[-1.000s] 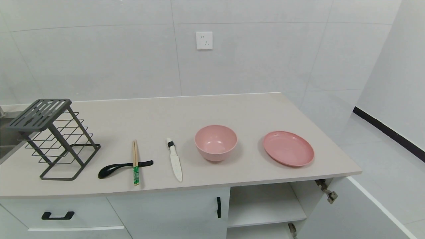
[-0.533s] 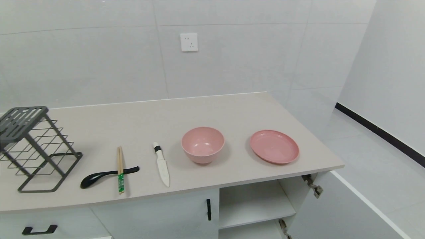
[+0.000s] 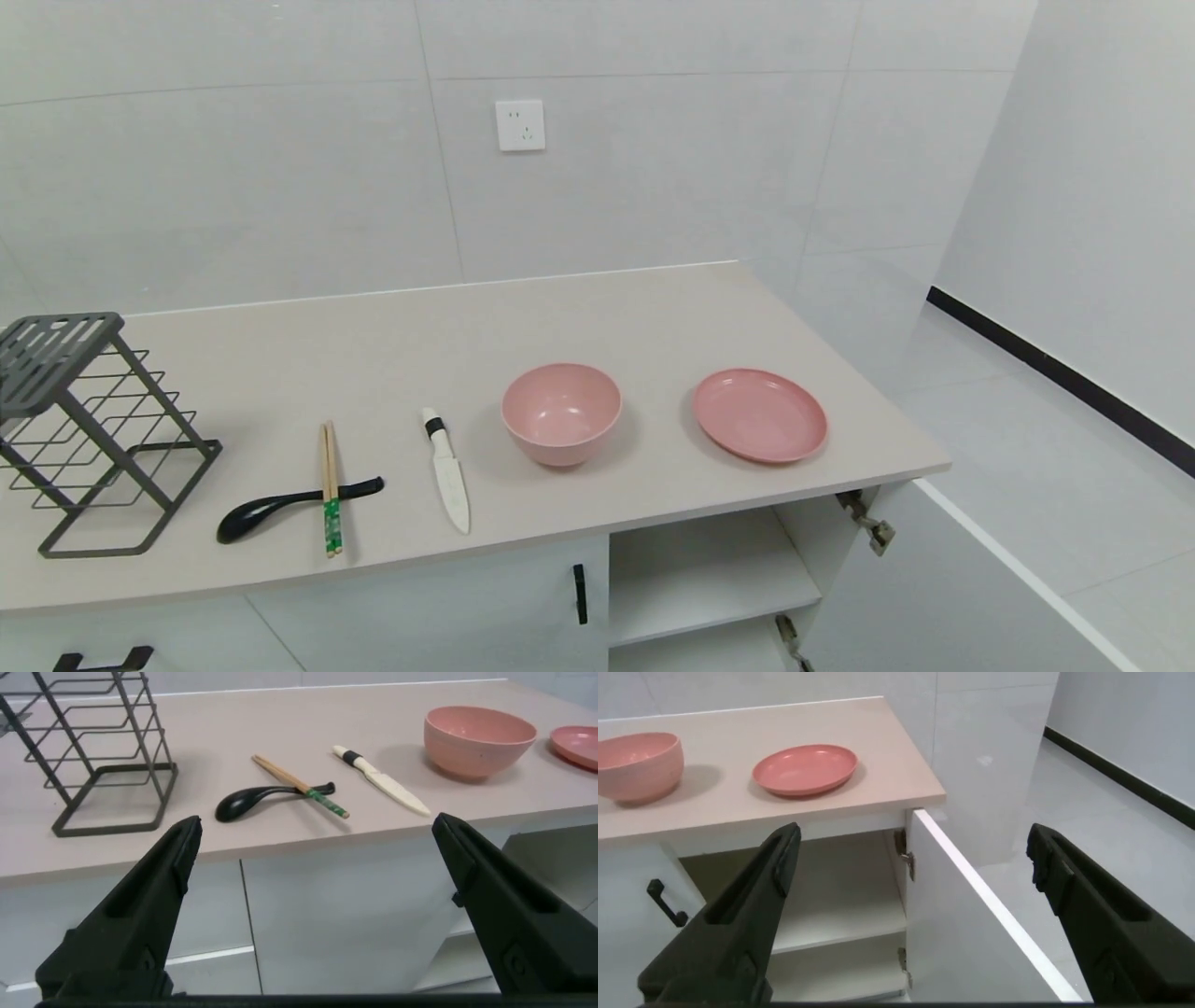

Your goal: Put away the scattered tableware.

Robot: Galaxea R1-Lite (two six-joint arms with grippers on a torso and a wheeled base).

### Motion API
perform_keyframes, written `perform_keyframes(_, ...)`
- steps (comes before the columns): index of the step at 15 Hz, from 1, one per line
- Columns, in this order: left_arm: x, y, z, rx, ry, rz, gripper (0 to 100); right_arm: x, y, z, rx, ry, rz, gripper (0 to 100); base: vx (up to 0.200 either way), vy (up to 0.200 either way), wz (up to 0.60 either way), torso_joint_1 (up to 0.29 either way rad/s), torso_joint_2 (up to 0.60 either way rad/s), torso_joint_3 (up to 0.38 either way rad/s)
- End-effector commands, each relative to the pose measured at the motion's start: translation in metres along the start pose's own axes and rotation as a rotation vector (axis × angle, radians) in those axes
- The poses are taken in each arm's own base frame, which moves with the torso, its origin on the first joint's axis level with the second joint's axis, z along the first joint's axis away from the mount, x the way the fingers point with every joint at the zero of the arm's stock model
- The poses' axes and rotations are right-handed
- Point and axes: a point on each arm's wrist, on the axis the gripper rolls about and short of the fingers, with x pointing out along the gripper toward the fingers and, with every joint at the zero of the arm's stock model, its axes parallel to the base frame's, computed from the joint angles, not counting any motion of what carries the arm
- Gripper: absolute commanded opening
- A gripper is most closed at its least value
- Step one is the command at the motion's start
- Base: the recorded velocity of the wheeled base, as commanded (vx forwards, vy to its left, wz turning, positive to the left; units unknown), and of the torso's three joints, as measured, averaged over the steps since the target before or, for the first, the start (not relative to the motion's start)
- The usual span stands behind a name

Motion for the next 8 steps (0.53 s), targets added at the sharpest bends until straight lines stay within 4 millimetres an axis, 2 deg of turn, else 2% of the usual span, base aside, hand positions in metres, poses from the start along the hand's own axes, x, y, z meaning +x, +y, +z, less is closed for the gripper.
perform_keyframes(1,0.0001,0.0,0.0001,-0.001,0.001,0.0,100,0.0,0.0,0.0,0.001,-0.001,0.0,100,0.0,0.0,0.0,0.237,-0.45,-0.222)
perform_keyframes(4,0.0001,0.0,0.0001,0.002,0.001,0.0,100,0.0,0.0,-0.0002,0.002,0.001,0.002,100,0.0,0.0,0.0,0.242,-0.45,-0.217)
perform_keyframes(8,0.0001,-0.0002,-0.0001,0.011,0.002,-0.007,100,0.0001,0.0001,-0.0006,0.008,0.002,0.002,100,0.0,0.0,0.0,0.032,-0.05,-0.027)
